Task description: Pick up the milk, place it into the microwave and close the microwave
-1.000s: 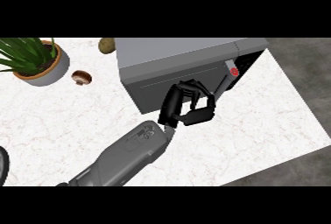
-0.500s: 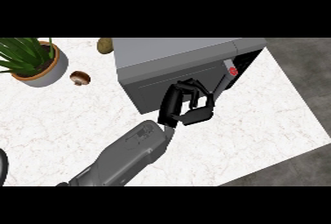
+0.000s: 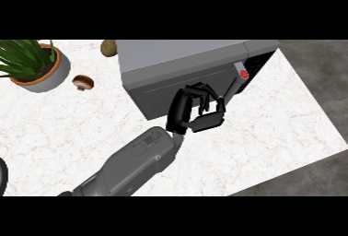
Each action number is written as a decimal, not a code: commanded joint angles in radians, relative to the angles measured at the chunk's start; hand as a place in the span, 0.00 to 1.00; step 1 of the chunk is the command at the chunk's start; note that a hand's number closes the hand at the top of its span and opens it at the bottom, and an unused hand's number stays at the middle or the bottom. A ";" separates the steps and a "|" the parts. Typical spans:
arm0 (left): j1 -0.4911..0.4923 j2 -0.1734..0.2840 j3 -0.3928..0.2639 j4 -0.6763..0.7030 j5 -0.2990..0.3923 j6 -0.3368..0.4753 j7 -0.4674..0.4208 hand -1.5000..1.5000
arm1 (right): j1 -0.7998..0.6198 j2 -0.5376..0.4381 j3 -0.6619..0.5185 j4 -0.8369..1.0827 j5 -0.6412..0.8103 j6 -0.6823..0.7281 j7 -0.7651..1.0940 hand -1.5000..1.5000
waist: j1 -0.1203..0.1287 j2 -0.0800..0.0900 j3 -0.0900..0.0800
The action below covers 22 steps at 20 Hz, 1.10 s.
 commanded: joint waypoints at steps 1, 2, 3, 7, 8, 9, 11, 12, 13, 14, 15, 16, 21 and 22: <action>-0.085 0.001 0.060 0.081 0.031 -0.013 -0.011 1.00 | -0.032 -0.028 -0.019 0.015 -0.009 -0.008 0.013 0.00 | -0.004 0.016 -0.003; -0.100 0.001 0.055 0.080 0.030 -0.007 -0.018 1.00 | -0.034 -0.034 -0.022 0.022 -0.014 -0.005 0.015 0.00 | -0.007 0.011 -0.001; -0.100 0.001 0.056 0.082 0.037 -0.012 -0.024 1.00 | -0.044 -0.035 -0.021 0.023 -0.015 -0.006 0.014 0.00 | -0.001 0.013 -0.001; -0.108 0.001 0.045 0.090 0.055 -0.012 -0.039 1.00 | -0.057 -0.060 -0.037 0.045 -0.017 0.000 0.016 0.00 | -0.008 0.015 0.001; -0.109 0.001 0.050 0.089 0.065 -0.016 -0.040 1.00 | -0.064 -0.077 -0.050 0.052 -0.023 0.003 0.021 0.00 | -0.010 0.015 0.000; -0.112 0.001 0.055 0.096 0.069 -0.020 -0.046 1.00 | -0.063 -0.077 -0.050 0.055 -0.021 0.000 0.023 0.00 | -0.006 0.015 0.000; -0.115 0.001 0.041 0.102 0.071 -0.013 -0.052 1.00 | -0.071 -0.083 -0.052 0.070 -0.032 0.011 0.017 0.00 | -0.008 0.016 0.003; -0.115 0.001 0.041 0.096 0.081 -0.013 -0.058 1.00 | -0.083 -0.088 -0.051 0.071 -0.033 0.009 0.021 0.00 | -0.004 0.017 0.001; -0.112 0.001 0.034 0.100 0.081 -0.012 -0.066 1.00 | -0.085 -0.094 -0.058 0.083 -0.038 0.012 0.021 0.00 | -0.006 0.018 0.002; -0.115 0.001 0.036 0.107 0.084 -0.003 -0.070 1.00 | -0.077 -0.115 -0.060 0.075 -0.013 0.019 0.023 0.00 | -0.012 0.017 0.001; -0.106 0.001 0.034 0.107 0.098 -0.019 -0.071 1.00 | -0.082 -0.129 -0.072 0.080 -0.007 0.017 0.023 0.00 | -0.010 0.015 0.001; -0.117 0.001 0.028 0.110 0.092 -0.018 -0.074 1.00 | -0.093 -0.138 -0.071 0.080 -0.002 0.017 0.023 0.00 | -0.007 0.019 0.001; -0.129 0.001 0.024 0.107 0.117 -0.011 -0.086 1.00 | -0.112 -0.164 -0.086 0.110 0.005 0.026 0.013 0.00 | -0.010 0.024 0.004; -0.122 0.001 0.025 0.110 0.121 -0.010 -0.094 1.00 | -0.116 -0.176 -0.102 0.117 0.002 0.027 0.009 0.00 | -0.014 0.022 0.003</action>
